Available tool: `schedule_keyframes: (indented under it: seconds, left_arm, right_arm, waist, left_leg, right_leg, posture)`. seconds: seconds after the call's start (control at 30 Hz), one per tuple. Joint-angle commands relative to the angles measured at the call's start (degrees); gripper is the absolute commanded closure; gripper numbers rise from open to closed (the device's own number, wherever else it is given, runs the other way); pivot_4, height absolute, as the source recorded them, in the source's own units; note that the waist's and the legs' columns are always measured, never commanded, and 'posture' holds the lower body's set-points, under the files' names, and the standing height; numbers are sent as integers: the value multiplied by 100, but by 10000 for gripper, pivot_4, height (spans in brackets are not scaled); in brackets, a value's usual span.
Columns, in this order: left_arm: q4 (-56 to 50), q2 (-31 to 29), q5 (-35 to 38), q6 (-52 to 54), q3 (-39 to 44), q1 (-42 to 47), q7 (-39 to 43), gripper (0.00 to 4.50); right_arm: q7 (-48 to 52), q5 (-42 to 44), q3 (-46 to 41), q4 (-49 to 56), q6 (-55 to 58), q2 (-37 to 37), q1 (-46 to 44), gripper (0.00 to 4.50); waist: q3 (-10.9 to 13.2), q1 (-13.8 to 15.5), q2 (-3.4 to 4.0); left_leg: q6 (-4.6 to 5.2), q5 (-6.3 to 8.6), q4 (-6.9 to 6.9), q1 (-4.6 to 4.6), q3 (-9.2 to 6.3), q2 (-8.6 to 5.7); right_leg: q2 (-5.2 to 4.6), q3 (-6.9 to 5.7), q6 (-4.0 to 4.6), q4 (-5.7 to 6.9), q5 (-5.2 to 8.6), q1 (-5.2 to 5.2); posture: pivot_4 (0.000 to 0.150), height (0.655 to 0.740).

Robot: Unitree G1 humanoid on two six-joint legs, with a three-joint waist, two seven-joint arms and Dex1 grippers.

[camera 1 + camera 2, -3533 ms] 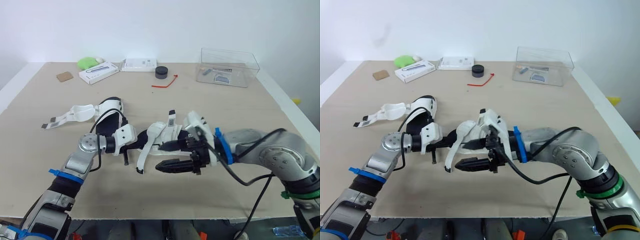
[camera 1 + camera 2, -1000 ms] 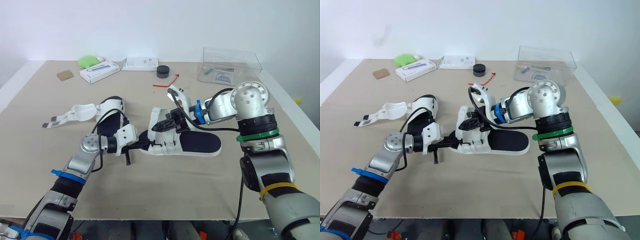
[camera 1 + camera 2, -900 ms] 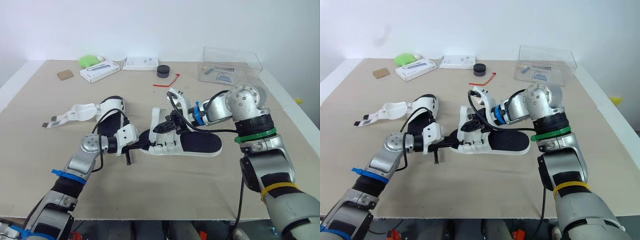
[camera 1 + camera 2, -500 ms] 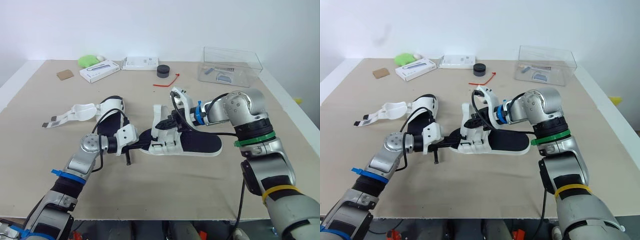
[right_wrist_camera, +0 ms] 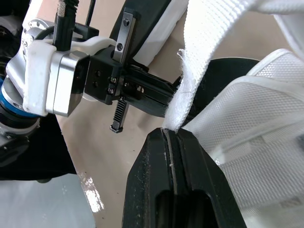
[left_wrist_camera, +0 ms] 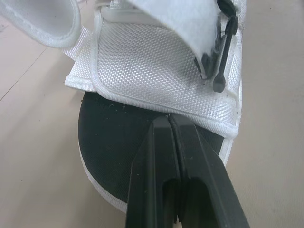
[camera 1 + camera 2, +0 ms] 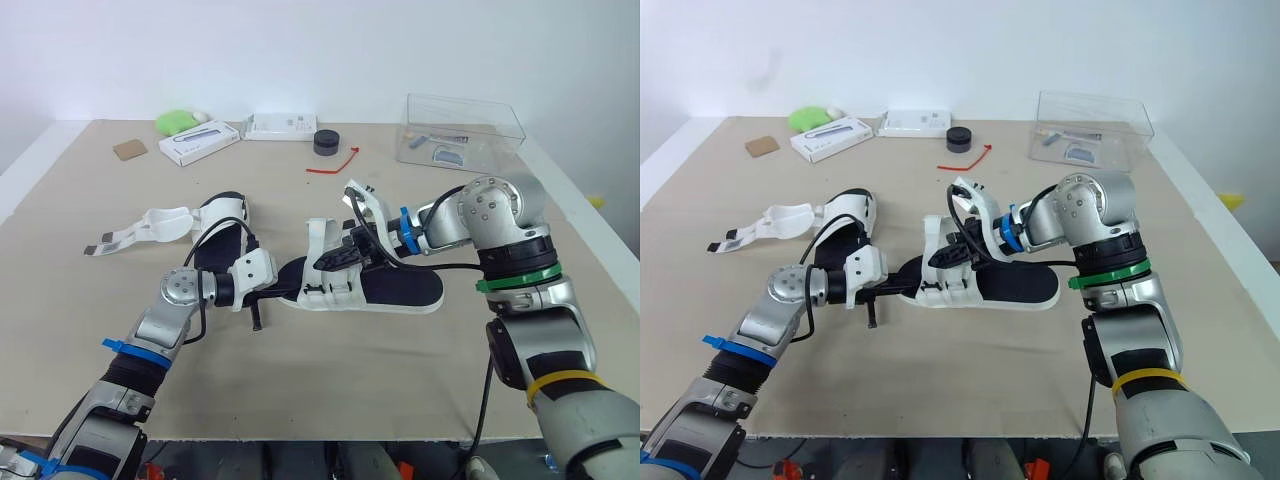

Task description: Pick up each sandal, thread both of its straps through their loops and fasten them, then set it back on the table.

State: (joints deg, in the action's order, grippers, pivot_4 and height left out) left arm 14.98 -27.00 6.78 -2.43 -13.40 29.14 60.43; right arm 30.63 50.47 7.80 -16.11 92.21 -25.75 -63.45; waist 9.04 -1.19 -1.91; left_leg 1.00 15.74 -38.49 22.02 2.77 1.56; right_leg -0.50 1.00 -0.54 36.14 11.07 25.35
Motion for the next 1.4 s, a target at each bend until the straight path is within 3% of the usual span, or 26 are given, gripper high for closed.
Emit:
schedule_keyframes:
  seconds: [0.03,0.67,1.4]
  left_arm:
    - [244,-58,-306,147,-203,-148,-22,45000]
    - [136,-118,-303,193,-199,-257,-51,45000]
    - [198,-117,-339,147,-238,-212,-49,45000]
  right_arm:
    - [-240,233,-324,-414,29,66,-177,44499]
    - [-796,970,-401,-2379,29,57,-934,44499]
    - [-1059,1605,36,-2646,29,-136,-883,44499]
  waist:
    - [0,0,0]
    - [0,-10,1]
    - [0,-11,1]
  left_leg:
    - [0,0,0,0,1,0]
    - [0,0,1,3,4,1]
    - [1,0,1,5,3,1]
  right_leg:
    - [0,0,0,0,0,0]
    - [5,3,1,-2,-2,2]
    - [6,3,1,-2,-2,2]
  posture:
    - [1500,7400]
    - [1500,7400]
    - [1500,7400]
